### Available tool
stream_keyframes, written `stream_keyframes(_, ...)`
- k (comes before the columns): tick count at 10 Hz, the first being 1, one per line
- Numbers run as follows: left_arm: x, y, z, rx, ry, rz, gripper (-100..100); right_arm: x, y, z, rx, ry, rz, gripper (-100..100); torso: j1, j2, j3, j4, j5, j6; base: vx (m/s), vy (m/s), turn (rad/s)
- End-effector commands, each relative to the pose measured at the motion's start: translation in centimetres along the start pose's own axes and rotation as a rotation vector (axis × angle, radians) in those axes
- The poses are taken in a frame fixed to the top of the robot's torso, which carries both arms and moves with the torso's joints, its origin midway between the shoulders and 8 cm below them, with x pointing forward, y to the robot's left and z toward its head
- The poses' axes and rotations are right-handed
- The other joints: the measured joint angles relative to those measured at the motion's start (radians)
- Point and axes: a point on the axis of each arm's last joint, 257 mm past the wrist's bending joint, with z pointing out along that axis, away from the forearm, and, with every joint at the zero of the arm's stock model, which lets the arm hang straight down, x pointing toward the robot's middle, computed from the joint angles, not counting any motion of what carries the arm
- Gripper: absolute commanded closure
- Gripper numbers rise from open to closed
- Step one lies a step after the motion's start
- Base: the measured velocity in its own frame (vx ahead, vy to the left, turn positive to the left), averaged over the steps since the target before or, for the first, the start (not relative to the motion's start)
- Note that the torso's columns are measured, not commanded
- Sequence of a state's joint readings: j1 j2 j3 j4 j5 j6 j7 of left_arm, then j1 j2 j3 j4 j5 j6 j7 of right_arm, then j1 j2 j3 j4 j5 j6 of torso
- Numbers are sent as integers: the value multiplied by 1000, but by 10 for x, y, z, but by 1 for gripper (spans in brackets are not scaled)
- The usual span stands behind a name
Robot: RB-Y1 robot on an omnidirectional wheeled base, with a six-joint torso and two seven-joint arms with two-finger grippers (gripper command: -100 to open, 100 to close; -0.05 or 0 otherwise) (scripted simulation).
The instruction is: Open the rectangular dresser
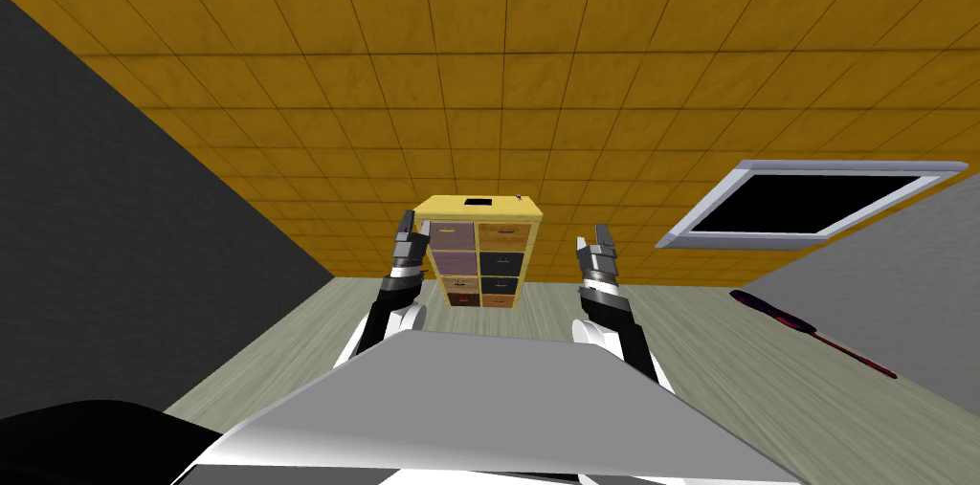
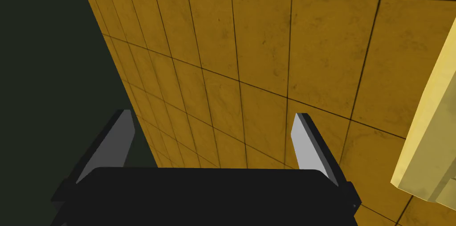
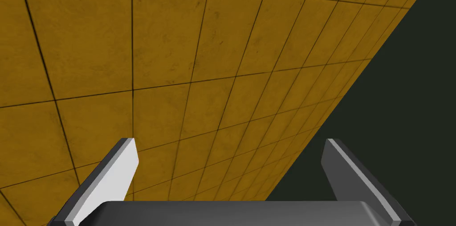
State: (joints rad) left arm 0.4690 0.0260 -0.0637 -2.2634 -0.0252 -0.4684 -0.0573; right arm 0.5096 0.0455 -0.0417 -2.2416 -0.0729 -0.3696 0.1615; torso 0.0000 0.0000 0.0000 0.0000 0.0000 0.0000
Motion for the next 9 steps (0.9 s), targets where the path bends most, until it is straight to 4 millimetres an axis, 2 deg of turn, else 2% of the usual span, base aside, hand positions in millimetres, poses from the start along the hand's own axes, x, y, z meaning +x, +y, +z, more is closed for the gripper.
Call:
stream_keyframes(1,0,0,0,0,0,0,0,0,0,0,0,0,0,0,0,40,-82,41,0,0,0,0,0)
stream_keyframes(9,0,0,0,0,0,0,0,0,0,0,0,0,0,0,0,618,-1234,617,0,0,0,0,0)
